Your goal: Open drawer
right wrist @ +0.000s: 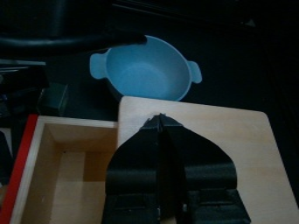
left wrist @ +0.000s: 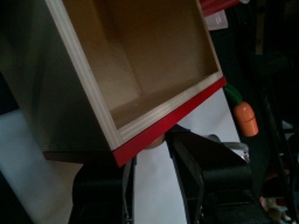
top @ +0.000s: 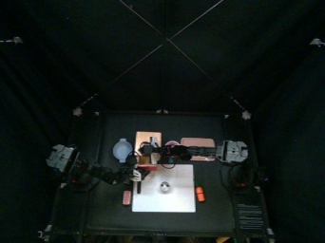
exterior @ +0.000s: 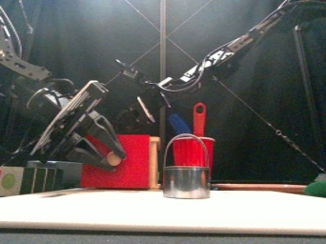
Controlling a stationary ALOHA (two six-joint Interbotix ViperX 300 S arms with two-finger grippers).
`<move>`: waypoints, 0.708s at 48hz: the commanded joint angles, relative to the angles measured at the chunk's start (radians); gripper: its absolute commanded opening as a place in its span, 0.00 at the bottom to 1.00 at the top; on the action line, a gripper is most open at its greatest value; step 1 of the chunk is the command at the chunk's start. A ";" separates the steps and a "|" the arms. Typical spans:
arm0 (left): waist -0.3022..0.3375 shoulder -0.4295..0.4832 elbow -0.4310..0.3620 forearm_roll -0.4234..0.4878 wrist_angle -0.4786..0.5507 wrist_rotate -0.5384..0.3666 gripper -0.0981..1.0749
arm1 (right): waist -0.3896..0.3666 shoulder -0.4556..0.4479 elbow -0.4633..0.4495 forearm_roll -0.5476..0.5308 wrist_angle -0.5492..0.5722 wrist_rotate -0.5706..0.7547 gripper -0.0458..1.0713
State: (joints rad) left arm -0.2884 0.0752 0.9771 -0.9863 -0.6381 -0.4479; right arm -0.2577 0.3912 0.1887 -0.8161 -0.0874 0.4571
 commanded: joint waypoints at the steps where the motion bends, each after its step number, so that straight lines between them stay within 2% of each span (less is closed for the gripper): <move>1: -0.040 -0.017 -0.020 0.028 0.006 0.008 0.61 | -0.012 0.011 0.009 0.002 0.021 0.003 0.28; 17: -0.097 -0.011 -0.021 0.031 0.006 0.008 0.61 | -0.012 0.011 0.011 0.002 0.021 0.003 0.28; 34: -0.101 -0.002 -0.023 0.031 0.006 0.008 0.61 | -0.012 0.011 0.006 0.002 0.021 0.003 0.28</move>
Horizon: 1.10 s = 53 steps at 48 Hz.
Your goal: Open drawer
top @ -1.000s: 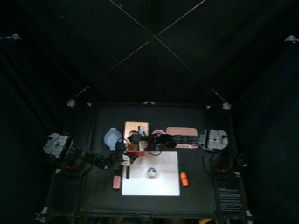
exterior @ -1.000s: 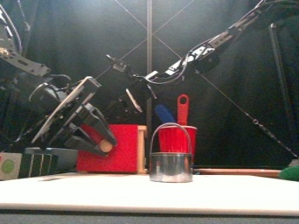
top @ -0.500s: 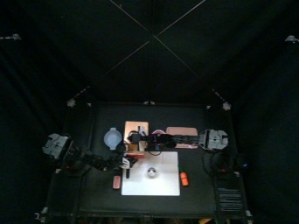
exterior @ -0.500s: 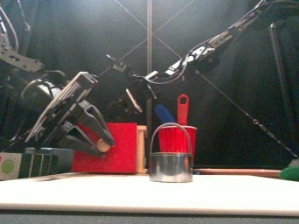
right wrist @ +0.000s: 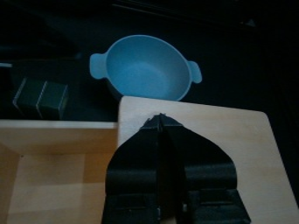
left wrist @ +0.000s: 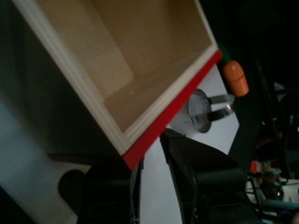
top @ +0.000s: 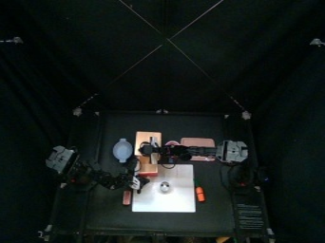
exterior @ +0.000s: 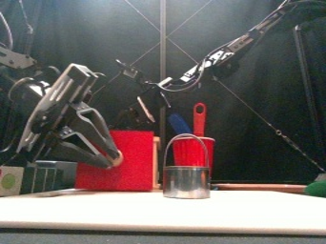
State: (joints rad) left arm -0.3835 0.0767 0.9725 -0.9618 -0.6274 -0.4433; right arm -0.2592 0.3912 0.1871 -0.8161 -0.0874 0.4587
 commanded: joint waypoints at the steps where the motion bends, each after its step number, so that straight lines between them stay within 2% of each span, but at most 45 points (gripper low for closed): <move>1: -0.005 -0.002 -0.018 0.005 -0.006 0.005 0.61 | -0.011 0.011 0.008 0.002 0.021 0.002 0.28; 20: 0.002 -0.008 0.012 0.003 -0.012 0.003 0.63 | -0.011 0.011 0.006 -0.002 0.021 0.002 0.28; 53: 0.002 -0.100 0.110 -0.052 -0.021 0.009 0.63 | -0.011 0.011 0.012 0.002 0.021 0.002 0.28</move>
State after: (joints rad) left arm -0.3835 0.0031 1.0815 -1.0063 -0.6381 -0.4387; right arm -0.2592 0.3912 0.1871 -0.8161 -0.0859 0.4571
